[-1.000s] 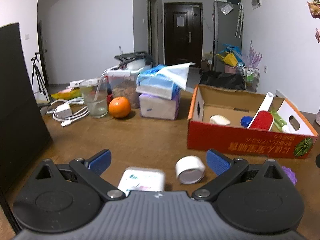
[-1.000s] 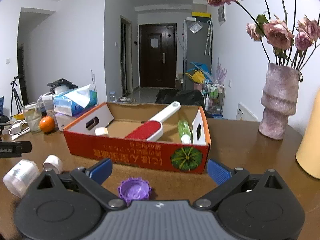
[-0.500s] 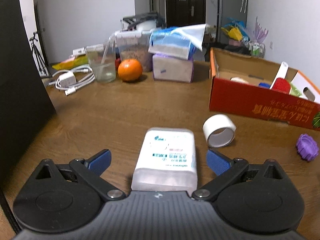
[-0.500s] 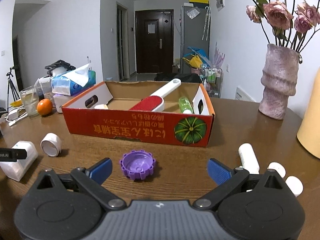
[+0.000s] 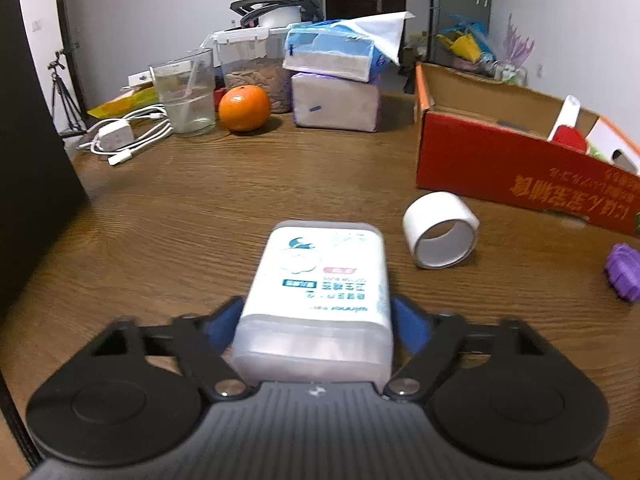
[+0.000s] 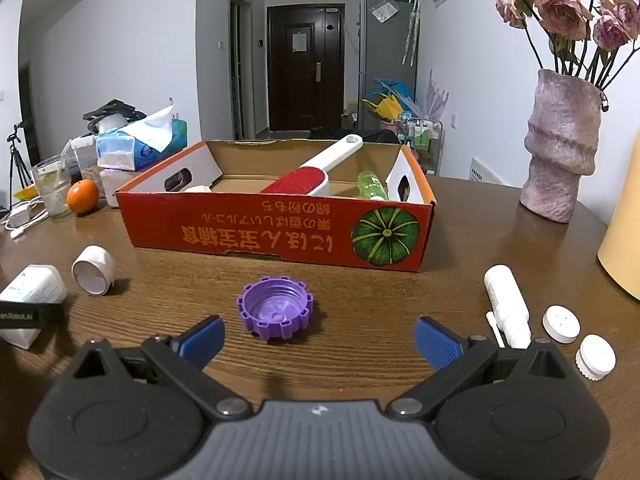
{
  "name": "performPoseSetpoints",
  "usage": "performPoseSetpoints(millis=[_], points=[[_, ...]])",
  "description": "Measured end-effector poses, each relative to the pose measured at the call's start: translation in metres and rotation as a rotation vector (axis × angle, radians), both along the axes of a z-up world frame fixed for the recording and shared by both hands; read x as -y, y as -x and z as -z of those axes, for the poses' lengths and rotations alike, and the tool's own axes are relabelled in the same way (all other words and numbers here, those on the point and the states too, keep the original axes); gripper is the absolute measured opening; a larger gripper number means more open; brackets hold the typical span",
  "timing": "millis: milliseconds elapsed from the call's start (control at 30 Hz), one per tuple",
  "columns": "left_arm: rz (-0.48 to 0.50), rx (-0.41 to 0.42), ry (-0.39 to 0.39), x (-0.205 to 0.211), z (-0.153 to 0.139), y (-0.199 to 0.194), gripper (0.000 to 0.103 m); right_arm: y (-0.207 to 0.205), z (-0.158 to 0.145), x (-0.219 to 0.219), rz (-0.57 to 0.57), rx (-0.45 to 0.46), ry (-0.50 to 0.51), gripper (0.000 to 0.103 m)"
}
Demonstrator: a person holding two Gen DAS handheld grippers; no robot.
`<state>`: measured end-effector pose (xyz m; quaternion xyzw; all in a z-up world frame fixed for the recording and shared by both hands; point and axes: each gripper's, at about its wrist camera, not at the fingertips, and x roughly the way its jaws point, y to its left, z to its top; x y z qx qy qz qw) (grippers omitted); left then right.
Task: Organize rigid objects
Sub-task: 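Close the left gripper on the white cotton-pad container, then lift the container with the left gripper while the right gripper grasps the purple cap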
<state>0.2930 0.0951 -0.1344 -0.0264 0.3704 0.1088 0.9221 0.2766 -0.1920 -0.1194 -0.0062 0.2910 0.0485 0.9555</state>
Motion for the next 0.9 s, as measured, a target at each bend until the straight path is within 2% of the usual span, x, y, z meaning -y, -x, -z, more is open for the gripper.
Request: performPoseSetpoints(millis=[200, 433, 633, 900], points=[[0.005, 0.02, 0.023, -0.001, -0.004, 0.002, 0.066, -0.003, 0.004, -0.001, -0.005, -0.015, -0.004, 0.101], [0.024, 0.106, 0.015, 0.002, -0.023, 0.015, 0.066, -0.012, 0.012, -0.006, -0.017, -0.041, -0.005, 0.101], [0.016, 0.164, 0.047, -0.004, -0.039, 0.024, 0.066, -0.024, 0.019, -0.013, -0.02, -0.061, -0.002, 0.101], [0.001, 0.195, 0.061, -0.011, -0.047, 0.029, 0.066, -0.042, 0.025, -0.021, 0.002, -0.075, -0.002, 0.101]])
